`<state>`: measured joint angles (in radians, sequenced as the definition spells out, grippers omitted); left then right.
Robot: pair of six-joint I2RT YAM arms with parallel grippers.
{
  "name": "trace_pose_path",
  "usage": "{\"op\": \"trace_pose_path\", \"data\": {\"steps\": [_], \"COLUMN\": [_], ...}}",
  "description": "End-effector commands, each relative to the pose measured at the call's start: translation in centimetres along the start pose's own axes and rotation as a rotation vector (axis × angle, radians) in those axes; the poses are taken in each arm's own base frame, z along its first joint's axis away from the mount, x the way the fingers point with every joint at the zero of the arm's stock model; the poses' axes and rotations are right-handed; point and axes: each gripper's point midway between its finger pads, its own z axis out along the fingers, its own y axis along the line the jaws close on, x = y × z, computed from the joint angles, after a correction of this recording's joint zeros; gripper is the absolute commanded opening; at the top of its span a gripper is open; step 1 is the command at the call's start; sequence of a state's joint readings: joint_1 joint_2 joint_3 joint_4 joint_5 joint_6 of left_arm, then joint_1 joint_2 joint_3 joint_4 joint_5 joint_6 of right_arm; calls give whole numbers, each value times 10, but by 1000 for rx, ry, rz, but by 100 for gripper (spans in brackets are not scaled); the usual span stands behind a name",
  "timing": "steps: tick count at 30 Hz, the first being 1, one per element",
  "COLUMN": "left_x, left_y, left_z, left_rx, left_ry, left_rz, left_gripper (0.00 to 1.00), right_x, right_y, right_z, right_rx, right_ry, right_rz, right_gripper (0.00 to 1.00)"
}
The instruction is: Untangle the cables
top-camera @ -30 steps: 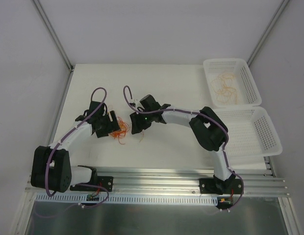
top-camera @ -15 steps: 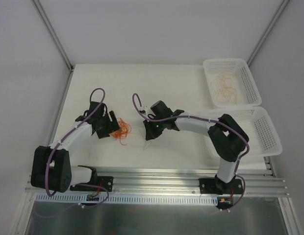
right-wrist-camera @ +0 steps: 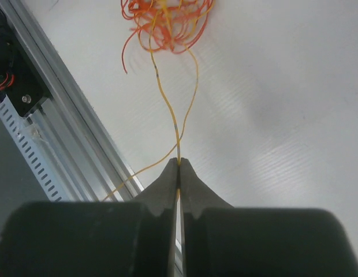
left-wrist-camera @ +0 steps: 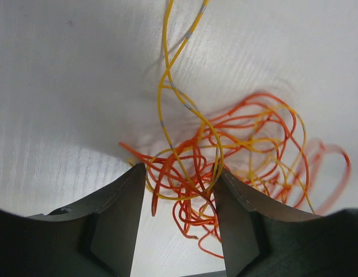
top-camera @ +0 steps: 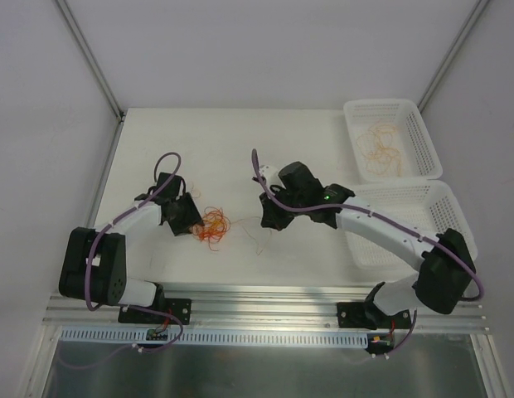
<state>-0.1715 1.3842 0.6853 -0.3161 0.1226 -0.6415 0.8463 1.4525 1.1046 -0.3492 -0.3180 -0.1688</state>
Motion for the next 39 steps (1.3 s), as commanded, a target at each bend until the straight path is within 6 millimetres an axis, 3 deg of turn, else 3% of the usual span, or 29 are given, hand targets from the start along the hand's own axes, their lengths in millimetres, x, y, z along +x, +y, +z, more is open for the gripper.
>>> {"op": "trace_pose_path", "data": {"steps": [1, 4, 5, 11, 15, 23, 24, 27, 29, 31, 36, 39], "left_x": [4, 2, 1, -2, -4, -7, -6, -6, -8, -11, -22, -26], "left_y": [7, 7, 6, 10, 10, 15, 17, 16, 14, 11, 0, -11], "left_z": [6, 6, 6, 6, 4, 3, 3, 2, 0, -3, -13, -23], "left_rx": [-37, -42, -41, -61, -64, -90, -98, -97, -91, -82, -46, -4], "left_ry": [-4, -13, -14, -30, -42, -60, -57, -58, -65, -77, -102, -109], "left_rz": [-15, -19, -19, -23, -17, -18, -17, -26, -22, -15, 15, 58], "left_gripper": [49, 44, 38, 0, 0, 0, 0, 0, 0, 1, 3, 13], "right_x": [-37, -64, -74, -109, -119, -134, -137, -135, -132, -130, -133, -139], "right_y": [-6, -9, -6, -9, -15, 4, 2, 3, 3, 2, -5, -12], "right_z": [-56, -106, -128, -216, -270, -352, -376, -413, -426, -423, -386, -371], "right_rx": [129, 187, 194, 317, 407, 495, 564, 656, 694, 690, 624, 614], "right_ry": [-113, -230, -289, -473, -585, -767, -817, -884, -917, -909, -838, -802], "right_rz": [-74, -73, -83, -103, -81, -135, -126, -140, -137, -132, -100, -91], "right_gripper": [1, 1, 1, 1, 1, 1, 1, 1, 1, 1, 1, 1]}}
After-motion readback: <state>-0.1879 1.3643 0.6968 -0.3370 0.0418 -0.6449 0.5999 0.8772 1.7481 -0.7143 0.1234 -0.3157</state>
